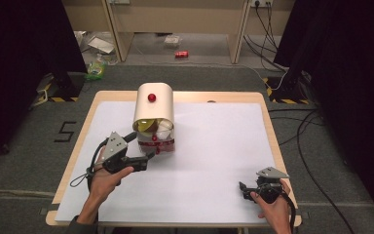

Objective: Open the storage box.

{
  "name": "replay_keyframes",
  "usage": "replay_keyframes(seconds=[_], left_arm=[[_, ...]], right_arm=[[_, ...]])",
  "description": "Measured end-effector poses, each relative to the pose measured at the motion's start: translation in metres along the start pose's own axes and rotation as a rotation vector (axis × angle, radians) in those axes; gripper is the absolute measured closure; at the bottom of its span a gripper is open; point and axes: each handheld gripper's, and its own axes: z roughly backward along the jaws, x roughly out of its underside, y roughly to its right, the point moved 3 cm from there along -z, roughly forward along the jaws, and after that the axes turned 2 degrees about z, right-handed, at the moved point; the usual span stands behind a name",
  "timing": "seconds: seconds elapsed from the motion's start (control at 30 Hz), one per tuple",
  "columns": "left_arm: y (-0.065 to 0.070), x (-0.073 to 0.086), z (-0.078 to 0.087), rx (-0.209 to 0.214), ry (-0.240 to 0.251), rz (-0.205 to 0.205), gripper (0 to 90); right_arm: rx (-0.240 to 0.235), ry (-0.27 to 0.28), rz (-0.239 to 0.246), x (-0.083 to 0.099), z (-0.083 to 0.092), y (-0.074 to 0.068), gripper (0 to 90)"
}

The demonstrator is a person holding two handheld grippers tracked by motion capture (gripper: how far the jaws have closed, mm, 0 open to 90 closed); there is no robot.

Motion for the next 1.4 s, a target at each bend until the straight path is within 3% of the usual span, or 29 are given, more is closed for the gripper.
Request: replay_keyframes(seconds=[0.2, 0.3, 0.77, 1.03, 1.4], left_arm=[[0.001, -0.002, -0.007, -0.020, -0.005, -0.026, 15.2], [0.003, -0.006, -0.011, -0.027, -0.009, -0.059, 15.2], [-0.005, -0.006, -0.028, -0.052, -0.031, -0.086, 15.3], [-0.009, -0.007, -0.038, -0.054, -0.053, -0.078, 15.2], [-0.009, -0.007, -0.038, -0.050, -0.079, -0.065, 16.0]], right_arm=[[0.001, -0.001, -0.001, 0.000, 0.000, 0.000, 11.3], [0.000, 0.000, 0.001, 0.000, 0.000, 0.000, 11.3], [-0.001, 0.001, 0.001, 0.000, 0.000, 0.000, 11.2], [0.000, 0.000, 0.002, 0.000, 0.000, 0.000, 11.2], [0.000, 0.000, 0.002, 0.000, 0.000, 0.000, 11.1]])
